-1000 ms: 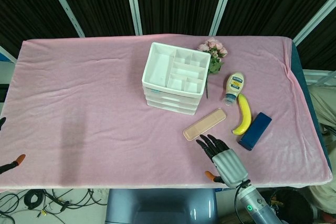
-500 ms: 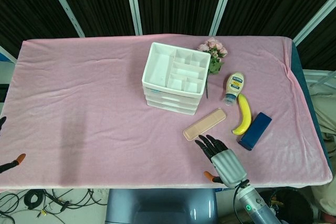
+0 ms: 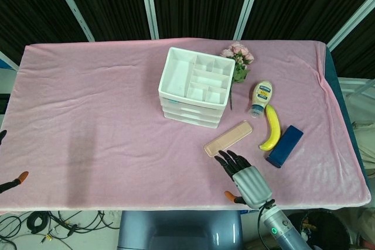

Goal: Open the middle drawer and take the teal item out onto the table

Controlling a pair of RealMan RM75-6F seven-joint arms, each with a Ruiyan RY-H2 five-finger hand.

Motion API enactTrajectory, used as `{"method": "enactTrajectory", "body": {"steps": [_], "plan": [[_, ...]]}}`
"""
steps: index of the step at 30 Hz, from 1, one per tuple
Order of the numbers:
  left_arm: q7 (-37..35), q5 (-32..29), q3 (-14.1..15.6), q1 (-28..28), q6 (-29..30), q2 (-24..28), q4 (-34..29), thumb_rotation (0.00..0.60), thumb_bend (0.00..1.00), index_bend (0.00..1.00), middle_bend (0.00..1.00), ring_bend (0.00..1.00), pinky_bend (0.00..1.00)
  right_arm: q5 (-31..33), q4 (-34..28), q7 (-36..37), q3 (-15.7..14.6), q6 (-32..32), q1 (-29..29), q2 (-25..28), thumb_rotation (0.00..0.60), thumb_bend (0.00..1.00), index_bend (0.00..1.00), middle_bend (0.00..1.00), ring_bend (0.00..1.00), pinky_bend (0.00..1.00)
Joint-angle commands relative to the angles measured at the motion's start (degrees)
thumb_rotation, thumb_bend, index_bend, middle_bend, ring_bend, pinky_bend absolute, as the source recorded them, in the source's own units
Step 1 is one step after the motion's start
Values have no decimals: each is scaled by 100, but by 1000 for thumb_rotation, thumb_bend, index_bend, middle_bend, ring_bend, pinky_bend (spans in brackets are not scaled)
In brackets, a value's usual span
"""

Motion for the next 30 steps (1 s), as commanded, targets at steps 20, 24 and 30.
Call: {"method": "enactTrajectory", "body": {"steps": [20,24,30], "plan": [[21,-77,-93,-87,-87,-57,3,600,9,0,0,0,0,3053,-63,1138,1700,-744,836,-1692,600,343,8,825,867,774],[-30,-10,-106,-92,-23,-97,80,600,9,0,0,0,0,3602,81,1471,1979,-826,981,-1950,600,348,8,827,869,774],[-96,-7,-105,-118,-70,-106,125,600,9,0,0,0,0,4169,360,1870,2343,-806,1193,-2351,600,351,8,827,869,774]]}}
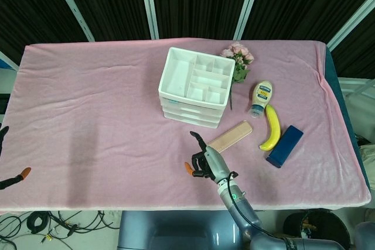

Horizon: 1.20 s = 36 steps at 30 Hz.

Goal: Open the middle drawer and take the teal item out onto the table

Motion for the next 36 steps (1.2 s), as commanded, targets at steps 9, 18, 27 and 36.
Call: {"method": "enactTrajectory", "body": {"steps": [9,18,27,36], "plan": [[-30,17,-37,-42,2,-27,92,600,9,0,0,0,0,494,521,669,705,176,391,-743,600,350,27,827,869,774],[-33,3,-35,-54,-19,-39,88,600,9,0,0,0,0,615,791,740,855,309,579,-933,600,352,40,827,869,774],[-20,-23,-50,-69,-32,-44,86,600,9,0,0,0,0,782,1005,812,1050,341,761,-1051,600,353,57,827,869,773],[-33,-42,-40,-84,-79,-28,80,600,9,0,0,0,0,1037,1232,924,1211,353,880,-1097,600,355,76,826,869,774]]}}
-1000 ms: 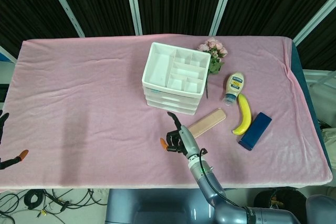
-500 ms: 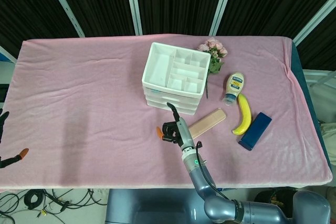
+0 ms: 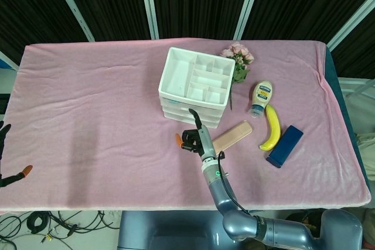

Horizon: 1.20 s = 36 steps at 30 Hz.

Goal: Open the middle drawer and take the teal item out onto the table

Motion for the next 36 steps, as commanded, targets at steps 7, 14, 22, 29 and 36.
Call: {"method": "enactTrajectory", "body": {"steps": [7,14,22,29,36], "plan": [[-13,-50,-14,-12,-32,1,-13,600,9,0,0,0,0,92,186,215,111,-117,116,-85,600,357,115,827,869,773],[12,-83,-11,-26,-77,12,-39,600,9,0,0,0,0,136,337,379,212,-205,225,-174,600,356,138,826,869,773],[18,-101,-10,-29,-89,17,-50,600,9,0,0,0,0,156,433,463,293,-212,287,-197,600,357,157,827,869,773],[42,-135,-12,-34,-113,20,-70,600,9,0,0,0,0,217,456,480,346,-229,351,-191,600,359,226,826,869,773],[53,-151,-14,-38,-124,23,-89,600,9,0,0,0,0,302,462,474,389,-236,435,-209,600,361,240,827,869,773]]}}
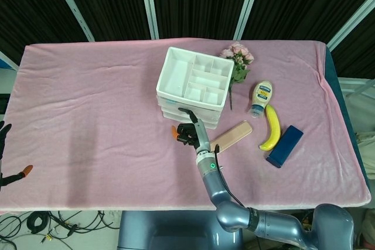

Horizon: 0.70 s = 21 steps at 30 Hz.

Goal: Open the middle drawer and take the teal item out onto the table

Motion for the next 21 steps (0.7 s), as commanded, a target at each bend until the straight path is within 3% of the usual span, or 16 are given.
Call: {"method": "enactTrajectory", "body": {"steps": [1,9,21], "plan": [[-1,-6,-4,0,2,2,-1,600,9,0,0,0,0,28,-10,-7,11,2,25,2,600,361,241,827,869,773],[-8,3,7,-4,-10,5,-1,600,9,0,0,0,0,170,-220,63,-91,29,-109,91,600,363,252,826,869,773],[25,37,28,3,13,-4,-11,600,9,0,0,0,0,-38,-731,138,-494,22,-362,253,600,364,255,826,869,773]]}}
